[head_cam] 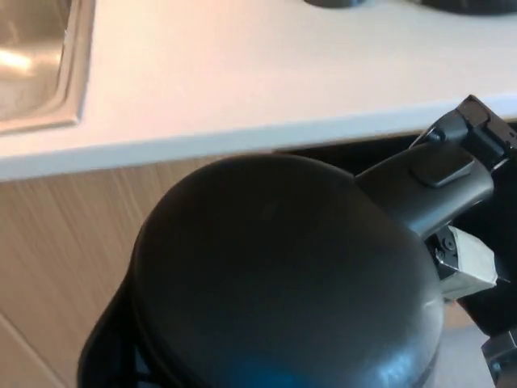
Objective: Pick up a kettle on a counter using the right hand and walk towards another counter and put the kettle near the coffee maker
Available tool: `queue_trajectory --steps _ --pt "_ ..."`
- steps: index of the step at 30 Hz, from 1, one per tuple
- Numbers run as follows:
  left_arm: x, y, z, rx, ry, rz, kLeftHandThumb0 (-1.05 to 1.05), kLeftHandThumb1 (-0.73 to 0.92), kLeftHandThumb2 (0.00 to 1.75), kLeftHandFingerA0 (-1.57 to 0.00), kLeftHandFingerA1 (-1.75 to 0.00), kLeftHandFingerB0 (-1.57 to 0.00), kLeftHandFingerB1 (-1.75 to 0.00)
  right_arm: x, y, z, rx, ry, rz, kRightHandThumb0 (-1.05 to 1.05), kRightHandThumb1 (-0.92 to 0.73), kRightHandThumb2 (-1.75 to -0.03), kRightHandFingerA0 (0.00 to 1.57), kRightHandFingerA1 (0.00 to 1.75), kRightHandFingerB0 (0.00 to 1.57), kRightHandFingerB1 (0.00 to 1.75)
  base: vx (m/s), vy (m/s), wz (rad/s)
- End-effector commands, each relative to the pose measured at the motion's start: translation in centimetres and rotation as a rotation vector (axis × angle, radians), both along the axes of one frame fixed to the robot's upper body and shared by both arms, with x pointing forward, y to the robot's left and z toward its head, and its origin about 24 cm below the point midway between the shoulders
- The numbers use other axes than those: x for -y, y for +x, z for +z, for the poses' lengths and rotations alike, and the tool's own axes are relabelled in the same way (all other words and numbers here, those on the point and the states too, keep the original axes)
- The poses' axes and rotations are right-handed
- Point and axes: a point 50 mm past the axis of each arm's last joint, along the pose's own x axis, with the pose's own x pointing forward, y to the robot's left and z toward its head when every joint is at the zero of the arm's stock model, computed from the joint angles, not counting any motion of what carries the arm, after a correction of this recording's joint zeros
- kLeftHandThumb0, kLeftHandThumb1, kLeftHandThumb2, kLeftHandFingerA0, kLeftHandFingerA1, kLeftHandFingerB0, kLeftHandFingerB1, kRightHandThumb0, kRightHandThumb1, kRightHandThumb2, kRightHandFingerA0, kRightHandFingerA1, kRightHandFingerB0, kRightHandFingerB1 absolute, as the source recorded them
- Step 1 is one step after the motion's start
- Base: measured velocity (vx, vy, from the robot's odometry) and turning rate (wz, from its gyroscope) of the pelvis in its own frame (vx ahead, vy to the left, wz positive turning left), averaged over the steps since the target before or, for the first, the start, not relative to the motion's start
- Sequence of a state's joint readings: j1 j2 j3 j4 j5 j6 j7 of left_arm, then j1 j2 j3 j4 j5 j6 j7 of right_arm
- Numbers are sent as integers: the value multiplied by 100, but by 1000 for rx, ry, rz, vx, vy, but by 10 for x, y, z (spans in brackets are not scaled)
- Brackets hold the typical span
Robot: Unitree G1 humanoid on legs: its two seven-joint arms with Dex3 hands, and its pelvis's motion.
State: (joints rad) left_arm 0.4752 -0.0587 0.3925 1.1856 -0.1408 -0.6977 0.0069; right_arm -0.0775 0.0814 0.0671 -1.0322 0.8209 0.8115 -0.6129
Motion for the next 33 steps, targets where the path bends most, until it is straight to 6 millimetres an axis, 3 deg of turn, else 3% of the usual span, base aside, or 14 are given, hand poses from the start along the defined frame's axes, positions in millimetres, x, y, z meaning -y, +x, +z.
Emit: queue_trajectory --steps 1,11,21,24,25,29,30,33 --pt "-8 5 4 43 28 5 -16 40 131 -108 -119 -103 -104 0 -2 9 55 50 5 -26 -47 -130 99 175 76 156 364 244 -47" --pt "-8 5 4 32 43 -3 -16 44 125 -111 -118 -105 -106 -1 -2 10 57 49 6 -25 -47 -130 99 175 76 156 315 20 15" --pt "-9 5 4 45 27 10 -15 39 132 -110 -117 -103 -103 -2 -2 9 59 44 5 -26 -47 -131 98 175 76 156 377 -151 9" --pt "-9 5 3 44 28 11 -16 43 122 -112 -116 -103 -103 -2 -2 9 53 44 0 -25 -46 -131 98 175 75 157 131 -14 -3" --pt "-9 4 4 44 30 13 -15 42 130 -110 -118 -102 -103 -2 -2 9 53 43 3 -25 -48 -129 97 175 76 156 125 81 -9" --pt "-9 4 4 44 32 14 -15 42 130 -110 -118 -102 -103 -1 -2 8 53 43 4 -25 -48 -129 97 175 76 156 116 146 -3" --pt "-8 3 5 39 45 -1 -14 36 141 -105 -124 -103 -105 -1 -3 8 54 45 8 -25 -49 -128 97 175 76 155 116 188 -18" --pt "-8 3 5 36 52 -7 -14 36 141 -105 -124 -103 -105 -2 -3 8 55 47 10 -25 -49 -128 97 175 76 155 59 208 15"
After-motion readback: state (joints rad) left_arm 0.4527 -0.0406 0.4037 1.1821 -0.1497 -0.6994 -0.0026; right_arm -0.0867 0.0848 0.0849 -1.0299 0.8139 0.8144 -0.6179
